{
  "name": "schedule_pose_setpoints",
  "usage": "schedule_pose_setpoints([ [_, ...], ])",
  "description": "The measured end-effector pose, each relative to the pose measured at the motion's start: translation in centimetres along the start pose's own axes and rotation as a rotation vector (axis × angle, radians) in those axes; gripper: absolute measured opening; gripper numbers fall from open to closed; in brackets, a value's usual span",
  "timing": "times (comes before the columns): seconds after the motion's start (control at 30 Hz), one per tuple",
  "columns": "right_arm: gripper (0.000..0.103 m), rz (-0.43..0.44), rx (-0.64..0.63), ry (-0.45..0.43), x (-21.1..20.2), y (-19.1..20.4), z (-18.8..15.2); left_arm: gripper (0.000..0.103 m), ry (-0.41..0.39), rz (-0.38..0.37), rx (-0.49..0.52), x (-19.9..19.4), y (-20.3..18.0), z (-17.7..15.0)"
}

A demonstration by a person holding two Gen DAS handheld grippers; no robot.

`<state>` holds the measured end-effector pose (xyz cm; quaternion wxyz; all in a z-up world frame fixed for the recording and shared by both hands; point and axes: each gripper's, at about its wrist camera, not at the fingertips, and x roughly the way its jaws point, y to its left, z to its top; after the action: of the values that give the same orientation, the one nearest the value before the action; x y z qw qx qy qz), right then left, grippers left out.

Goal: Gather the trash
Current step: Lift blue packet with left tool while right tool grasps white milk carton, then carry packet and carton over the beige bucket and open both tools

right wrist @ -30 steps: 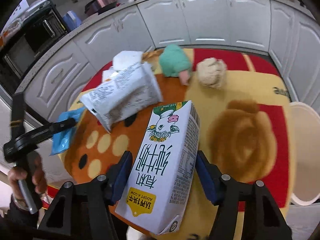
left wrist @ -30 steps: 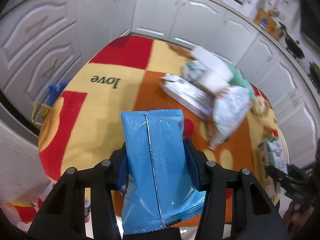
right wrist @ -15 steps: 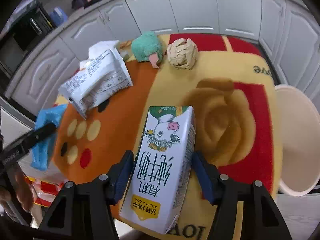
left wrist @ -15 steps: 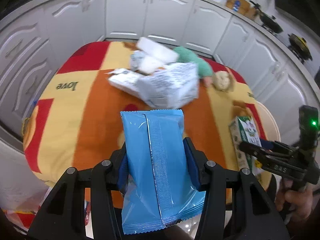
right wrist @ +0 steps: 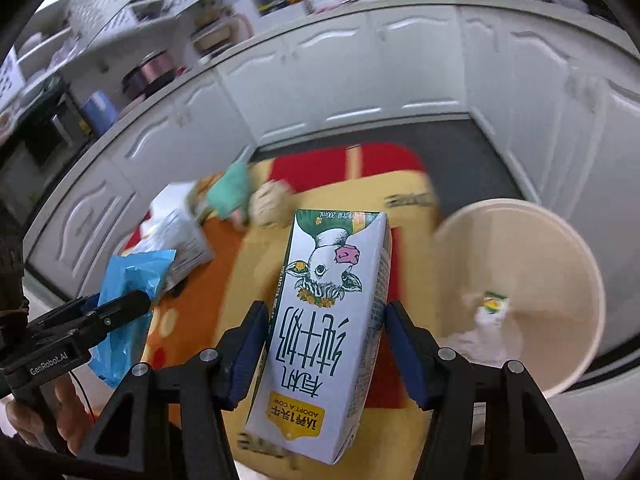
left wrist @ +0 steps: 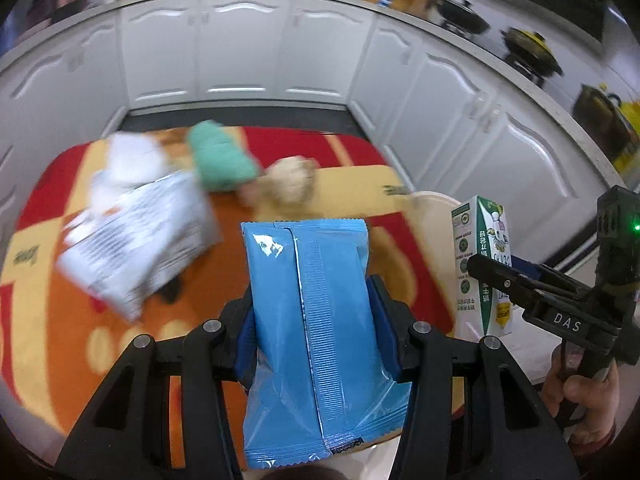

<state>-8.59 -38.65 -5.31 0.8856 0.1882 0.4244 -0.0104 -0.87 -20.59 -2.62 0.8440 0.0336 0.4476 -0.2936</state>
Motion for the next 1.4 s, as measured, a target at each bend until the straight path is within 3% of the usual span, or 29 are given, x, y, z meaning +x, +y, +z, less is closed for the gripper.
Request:
schedule_pose_setpoints([
  [0.3, 0.058, -0.135, 0.103, -0.059, -2.2, -7.7, 1.1, 0.048, -0.025, -0.048, 0.136, 4.5, -8.0, 3.2],
  [0.47, 0.057, -0.161, 0.158, -0.06, -2.2, -10.8, 1.1, 0.048, -0.022, -0.059, 0.179, 6.9, -10.6, 4.0],
  [0.77, 0.057, -0.217, 0.217, -0.027, -0.2, -14.7, 0.3, 0.049, 0.018, -0.127, 0.155, 11.2, -12.7, 5.2],
  [0.93, 0.057, -0.249, 0.252, 0.002, 1.0, -16.2, -0.4, 0.059, 0.05, -0.182, 0.09, 13.2, -13.0, 5.2],
  [1.0, 0.063, -0.243, 0.27, 0.017, 1.3, -16.5, -0.7, 0.061, 0.068, -0.185, 0.073, 13.8, -13.0, 5.1],
  [1.03, 0.071, -0.243, 0.275, 0.024, 1.4, -16.6, -0.8, 0.061, 0.071, -0.185, 0.07, 14.0, -13.0, 5.1],
  [1.07, 0.073, -0.246, 0.275, 0.027, 1.4, -16.6, -1.0, 0.063, 0.073, -0.187, 0.07, 14.1, -13.0, 5.1],
  [1.2, 0.073, -0.246, 0.271, 0.037, 1.3, -16.4, -1.4, 0.071, 0.071, -0.204, 0.069, 13.8, -12.8, 4.8],
  [1.4, 0.073, -0.233, 0.255, 0.043, 1.1, -15.7, -1.8, 0.072, 0.05, -0.185, 0.074, 12.7, -12.5, 4.6],
])
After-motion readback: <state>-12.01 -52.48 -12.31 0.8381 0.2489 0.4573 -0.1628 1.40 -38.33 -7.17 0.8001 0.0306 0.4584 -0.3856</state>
